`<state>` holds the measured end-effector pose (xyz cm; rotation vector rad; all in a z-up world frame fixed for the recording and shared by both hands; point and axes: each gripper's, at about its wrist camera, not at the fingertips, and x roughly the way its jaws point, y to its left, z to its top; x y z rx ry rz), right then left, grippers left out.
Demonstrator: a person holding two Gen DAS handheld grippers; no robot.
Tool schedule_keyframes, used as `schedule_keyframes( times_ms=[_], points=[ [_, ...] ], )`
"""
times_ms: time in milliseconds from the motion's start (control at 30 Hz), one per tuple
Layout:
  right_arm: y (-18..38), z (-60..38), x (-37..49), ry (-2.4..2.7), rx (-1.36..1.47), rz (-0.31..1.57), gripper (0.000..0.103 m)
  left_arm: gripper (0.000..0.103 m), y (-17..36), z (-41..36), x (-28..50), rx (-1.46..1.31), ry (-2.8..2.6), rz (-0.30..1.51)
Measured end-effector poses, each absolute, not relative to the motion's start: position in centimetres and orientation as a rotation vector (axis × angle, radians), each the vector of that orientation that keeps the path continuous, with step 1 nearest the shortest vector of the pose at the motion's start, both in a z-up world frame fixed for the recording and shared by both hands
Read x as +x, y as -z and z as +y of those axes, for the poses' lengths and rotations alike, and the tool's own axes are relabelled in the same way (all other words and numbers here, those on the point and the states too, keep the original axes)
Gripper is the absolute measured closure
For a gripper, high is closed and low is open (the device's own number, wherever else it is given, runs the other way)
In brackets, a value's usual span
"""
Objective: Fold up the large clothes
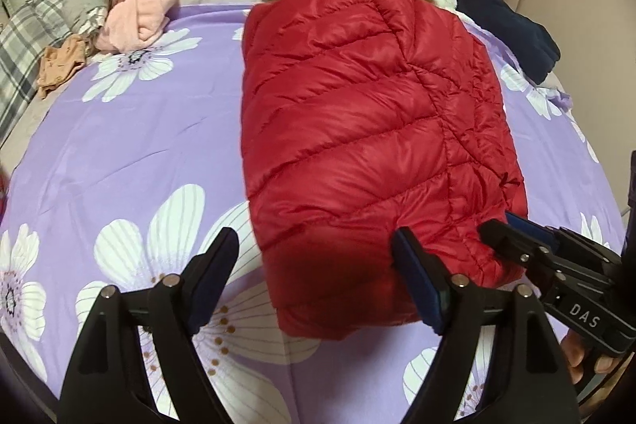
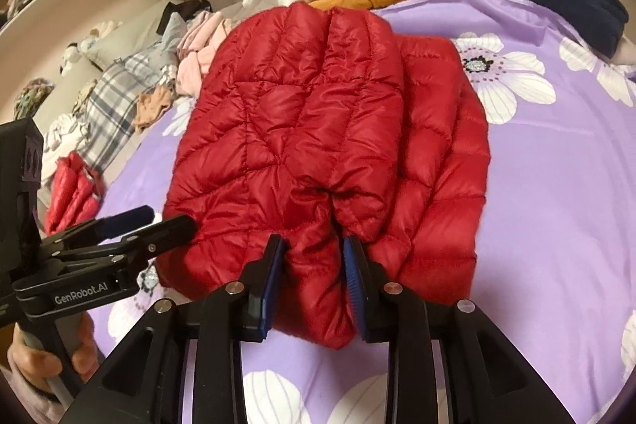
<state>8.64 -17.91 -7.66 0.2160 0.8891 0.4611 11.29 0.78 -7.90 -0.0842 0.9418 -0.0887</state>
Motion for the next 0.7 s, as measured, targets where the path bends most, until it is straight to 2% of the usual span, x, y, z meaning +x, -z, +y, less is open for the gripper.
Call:
schedule_keyframes(
  times_ms=[400, 467, 533, 667, 700],
  points=[
    [5.6, -18.6, 6.5, -0.442, 0.194, 0.836, 0.069, 0.019, 6.7, 1.3, 8.8, -0.076, 0.052, 0.947],
    [5.1, -18.6, 5.9, -0.441, 0.189, 0.824, 0.067, 0.014, 6.5, 1.3, 8.3, -0.070, 0.050, 0.946],
    [4.8, -18.8, 5.4, -0.437, 0.188, 0.811, 0.054, 0.010, 6.2, 1.4, 7.7, -0.067, 0.049, 0.945],
    [3.8, -19.0, 4.3, -0.423, 0.175, 0.790, 0.049, 0.010, 5.3, 1.7, 6.4, -0.077, 0.041, 0.938],
    [3.6, -19.1, 4.1, -0.419, 0.172, 0.787, 0.041, 0.010, 5.0, 1.8, 6.1, -0.085, 0.042, 0.933]
  ],
)
